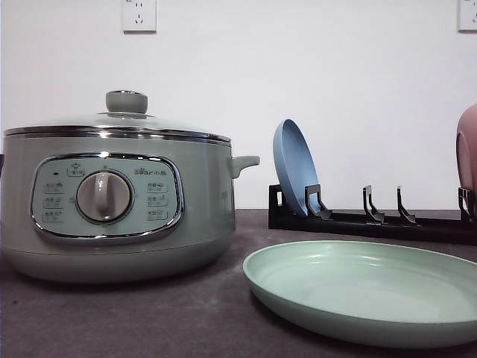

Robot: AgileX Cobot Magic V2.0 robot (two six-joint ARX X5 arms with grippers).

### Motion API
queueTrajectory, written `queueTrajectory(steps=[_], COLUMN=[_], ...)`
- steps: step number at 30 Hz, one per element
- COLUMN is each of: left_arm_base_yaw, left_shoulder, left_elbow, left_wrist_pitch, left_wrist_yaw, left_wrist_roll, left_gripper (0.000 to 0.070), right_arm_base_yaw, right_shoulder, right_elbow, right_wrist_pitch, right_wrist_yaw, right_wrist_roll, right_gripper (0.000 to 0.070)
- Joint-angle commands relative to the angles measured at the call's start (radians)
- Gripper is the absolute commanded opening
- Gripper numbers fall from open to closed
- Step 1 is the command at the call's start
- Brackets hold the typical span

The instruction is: Transfer potato from steamer to green plate

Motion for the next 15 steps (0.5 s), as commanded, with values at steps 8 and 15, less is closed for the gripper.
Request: queueTrajectory(steps=[8, 15], left_arm_base_yaw=[-0.024, -0.105], left_shoulder=[0.11, 0.348], left_elbow=[0.17, 0.467], left_wrist_pitch=[-0.038, -0.198], left_wrist_yaw=[-0.117, -0.229], left_wrist_roll=[-0.057, -0.045], left_gripper=[0.0677, 0.0676], right_arm_base_yaw=[0.005, 0.005], right_shoulder=[0.011, 0.011], right_elbow=[0.015, 0.015], right_wrist_pitch=[0.005, 0.004], right_wrist_yaw=[-0.003, -0.003], right_wrist_roll=[-0.024, -0.024], right_gripper=[0.0467, 0.0467])
